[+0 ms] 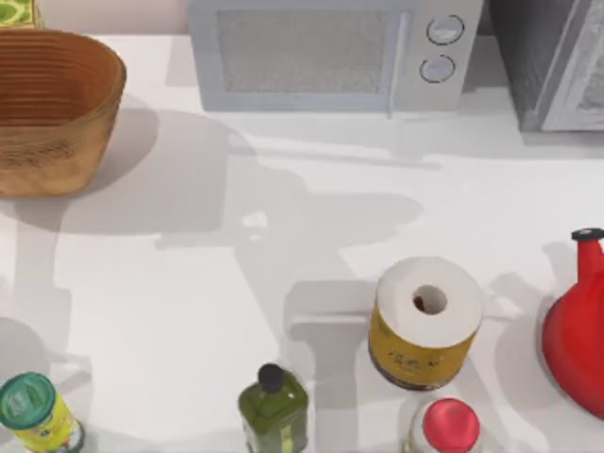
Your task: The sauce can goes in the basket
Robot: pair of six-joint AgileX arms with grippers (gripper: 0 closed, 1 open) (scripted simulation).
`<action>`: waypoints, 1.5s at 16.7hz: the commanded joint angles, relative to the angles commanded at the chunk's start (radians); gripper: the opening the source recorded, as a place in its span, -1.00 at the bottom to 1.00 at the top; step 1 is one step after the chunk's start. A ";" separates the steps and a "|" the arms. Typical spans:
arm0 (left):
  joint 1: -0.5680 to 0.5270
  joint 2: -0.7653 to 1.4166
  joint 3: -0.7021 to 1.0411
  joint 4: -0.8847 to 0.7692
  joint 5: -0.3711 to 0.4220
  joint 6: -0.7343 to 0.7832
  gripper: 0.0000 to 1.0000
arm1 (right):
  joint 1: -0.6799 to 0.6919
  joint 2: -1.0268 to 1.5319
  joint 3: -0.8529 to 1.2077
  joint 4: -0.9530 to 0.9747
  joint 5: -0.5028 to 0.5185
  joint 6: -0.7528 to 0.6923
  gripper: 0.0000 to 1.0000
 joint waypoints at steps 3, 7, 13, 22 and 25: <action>-0.003 0.074 0.010 0.064 -0.003 -0.003 -1.00 | 0.000 0.000 0.000 0.000 0.000 0.000 1.00; -0.006 0.148 0.016 0.134 -0.006 -0.006 -1.00 | 0.000 0.000 0.000 0.000 0.000 0.000 1.00; -0.006 0.148 0.016 0.134 -0.006 -0.006 -0.55 | 0.000 0.000 0.000 0.000 0.000 0.000 1.00; -0.006 0.148 0.016 0.134 -0.006 -0.006 0.81 | 0.000 0.000 0.000 0.000 0.000 0.000 1.00; -0.006 0.148 0.016 0.134 -0.006 -0.006 1.00 | 0.000 0.000 0.000 0.000 0.000 0.000 1.00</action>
